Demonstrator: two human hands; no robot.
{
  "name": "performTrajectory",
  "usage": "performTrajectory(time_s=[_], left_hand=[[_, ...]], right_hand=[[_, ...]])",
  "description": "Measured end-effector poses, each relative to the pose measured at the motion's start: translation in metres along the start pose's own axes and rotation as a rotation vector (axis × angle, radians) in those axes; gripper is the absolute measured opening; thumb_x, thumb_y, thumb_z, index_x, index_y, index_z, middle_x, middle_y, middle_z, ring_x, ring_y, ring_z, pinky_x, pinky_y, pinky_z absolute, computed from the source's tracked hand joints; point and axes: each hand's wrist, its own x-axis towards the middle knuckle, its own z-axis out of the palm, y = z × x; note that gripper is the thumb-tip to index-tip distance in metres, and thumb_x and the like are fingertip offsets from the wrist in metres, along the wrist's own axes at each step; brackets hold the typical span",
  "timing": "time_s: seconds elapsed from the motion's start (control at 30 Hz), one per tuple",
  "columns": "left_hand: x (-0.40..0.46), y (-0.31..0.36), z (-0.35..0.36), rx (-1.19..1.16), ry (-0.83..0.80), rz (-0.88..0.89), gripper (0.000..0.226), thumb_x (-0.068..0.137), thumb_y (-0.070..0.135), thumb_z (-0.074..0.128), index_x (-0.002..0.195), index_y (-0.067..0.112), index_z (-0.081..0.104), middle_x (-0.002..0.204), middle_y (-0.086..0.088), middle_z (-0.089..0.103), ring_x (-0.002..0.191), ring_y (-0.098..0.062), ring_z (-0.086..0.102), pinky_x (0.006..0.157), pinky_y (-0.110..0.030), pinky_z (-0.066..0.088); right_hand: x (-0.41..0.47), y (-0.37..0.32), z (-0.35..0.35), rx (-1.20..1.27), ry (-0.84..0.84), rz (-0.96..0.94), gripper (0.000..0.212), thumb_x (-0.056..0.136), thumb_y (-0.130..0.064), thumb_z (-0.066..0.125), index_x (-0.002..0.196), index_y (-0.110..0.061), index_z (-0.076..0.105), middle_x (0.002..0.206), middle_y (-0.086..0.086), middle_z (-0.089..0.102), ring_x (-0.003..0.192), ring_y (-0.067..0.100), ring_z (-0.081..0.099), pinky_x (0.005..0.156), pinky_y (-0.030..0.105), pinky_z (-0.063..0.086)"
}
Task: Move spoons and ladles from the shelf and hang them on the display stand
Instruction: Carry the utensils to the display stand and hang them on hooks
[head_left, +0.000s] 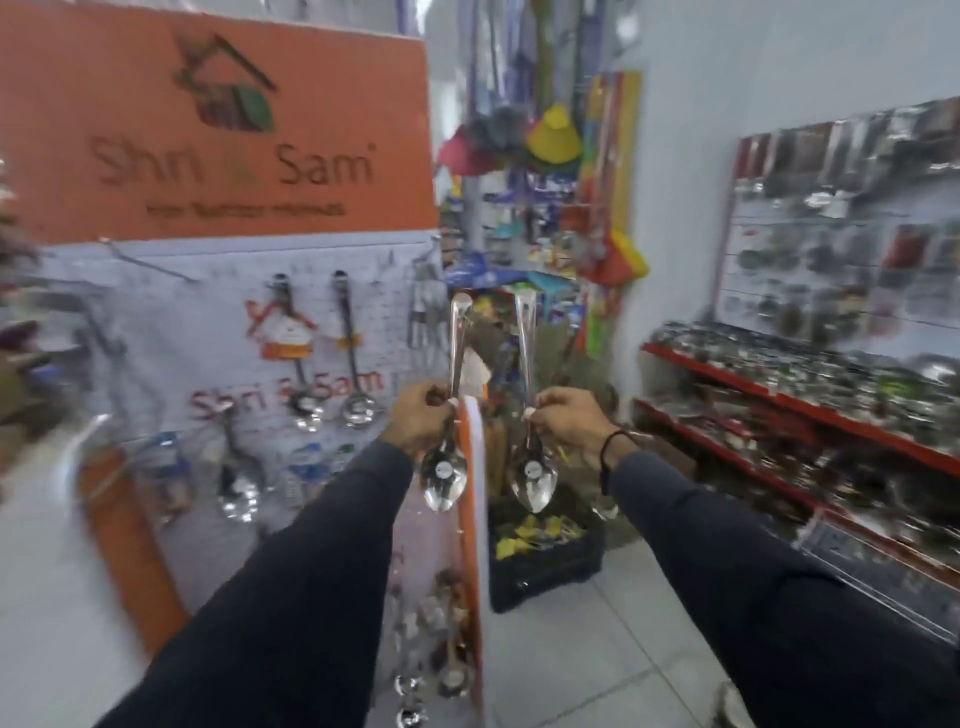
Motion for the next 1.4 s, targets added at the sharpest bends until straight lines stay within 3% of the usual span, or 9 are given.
performTrajectory(time_s=[0.07, 0.23, 0.43, 0.53, 0.67, 0.77, 0.93, 1.03, 1.4], left_hand=[[-0.002, -0.004, -0.036, 0.041, 0.079, 0.019, 0.014, 0.092, -0.001, 0.063, 0.103, -0.005, 0.072, 0.083, -0.016, 0.062, 0.065, -0.020, 0.055, 0.055, -0.015, 0.048], [0.002, -0.020, -0.107, 0.017, 0.195, -0.034, 0.024, 0.093, 0.002, 0.062, 0.115, -0.006, 0.067, 0.104, -0.025, 0.071, 0.090, -0.032, 0.067, 0.085, -0.042, 0.060], [0.016, -0.017, -0.165, -0.030, 0.324, -0.019, 0.021, 0.095, 0.010, 0.063, 0.114, 0.002, 0.068, 0.106, -0.019, 0.075, 0.083, -0.027, 0.069, 0.070, -0.032, 0.059], [0.018, -0.023, -0.181, -0.042, 0.364, -0.040, 0.020, 0.095, 0.007, 0.061, 0.113, 0.002, 0.068, 0.106, -0.016, 0.073, 0.075, -0.016, 0.065, 0.050, -0.011, 0.052], [0.018, -0.033, -0.190, -0.030, 0.382, -0.085, 0.016, 0.097, 0.012, 0.059, 0.111, 0.006, 0.066, 0.099, -0.009, 0.071, 0.092, -0.024, 0.070, 0.078, -0.031, 0.056], [0.021, -0.037, -0.192, -0.022, 0.355, -0.092, 0.006, 0.097, 0.010, 0.058, 0.097, 0.012, 0.064, 0.090, -0.007, 0.070, 0.093, -0.028, 0.070, 0.093, -0.045, 0.057], [0.024, -0.039, -0.190, 0.022, 0.370, -0.071, 0.009, 0.098, 0.013, 0.056, 0.093, 0.019, 0.061, 0.085, 0.003, 0.066, 0.091, -0.025, 0.064, 0.075, -0.033, 0.055], [0.022, -0.048, -0.185, -0.002, 0.375, -0.105, 0.013, 0.101, 0.019, 0.053, 0.104, 0.014, 0.065, 0.105, -0.008, 0.068, 0.102, -0.034, 0.066, 0.089, -0.048, 0.059], [0.053, -0.060, -0.198, 0.094, 0.404, -0.158, 0.026, 0.098, 0.018, 0.058, 0.116, 0.002, 0.068, 0.076, 0.001, 0.065, 0.060, -0.010, 0.060, 0.038, -0.011, 0.043]], right_hand=[[0.007, -0.015, 0.035, -0.047, -0.087, -0.055, 0.014, 0.082, -0.001, 0.076, 0.084, -0.011, 0.065, 0.078, 0.010, 0.059, 0.069, 0.016, 0.053, 0.063, 0.024, 0.047], [0.025, -0.044, 0.106, -0.036, -0.219, -0.135, 0.014, 0.085, 0.001, 0.072, 0.092, -0.005, 0.062, 0.069, 0.007, 0.055, 0.057, 0.011, 0.050, 0.049, 0.014, 0.046], [0.034, -0.080, 0.156, -0.013, -0.291, -0.194, 0.018, 0.083, -0.003, 0.076, 0.099, -0.005, 0.067, 0.102, 0.023, 0.073, 0.099, 0.036, 0.070, 0.097, 0.051, 0.055], [0.035, -0.091, 0.168, -0.011, -0.317, -0.181, 0.031, 0.084, -0.003, 0.075, 0.114, 0.001, 0.066, 0.109, 0.022, 0.073, 0.101, 0.035, 0.070, 0.095, 0.048, 0.055], [0.032, -0.100, 0.182, -0.005, -0.361, -0.179, 0.016, 0.087, -0.001, 0.072, 0.100, -0.006, 0.063, 0.092, 0.013, 0.065, 0.086, 0.025, 0.060, 0.075, 0.038, 0.056], [0.031, -0.102, 0.188, -0.014, -0.381, -0.170, 0.022, 0.087, -0.001, 0.071, 0.107, -0.005, 0.066, 0.086, 0.005, 0.065, 0.086, 0.022, 0.062, 0.086, 0.042, 0.057], [0.033, -0.110, 0.197, -0.023, -0.438, -0.184, 0.030, 0.087, -0.003, 0.071, 0.117, -0.004, 0.066, 0.107, 0.010, 0.069, 0.093, 0.022, 0.066, 0.091, 0.038, 0.058], [0.037, -0.113, 0.202, -0.025, -0.456, -0.198, 0.028, 0.088, -0.004, 0.070, 0.116, -0.006, 0.066, 0.114, 0.012, 0.068, 0.103, 0.027, 0.065, 0.086, 0.033, 0.058], [0.057, -0.108, 0.227, -0.030, -0.424, -0.193, 0.023, 0.085, -0.013, 0.074, 0.108, -0.012, 0.070, 0.093, 0.001, 0.073, 0.081, 0.017, 0.067, 0.064, 0.021, 0.052]])
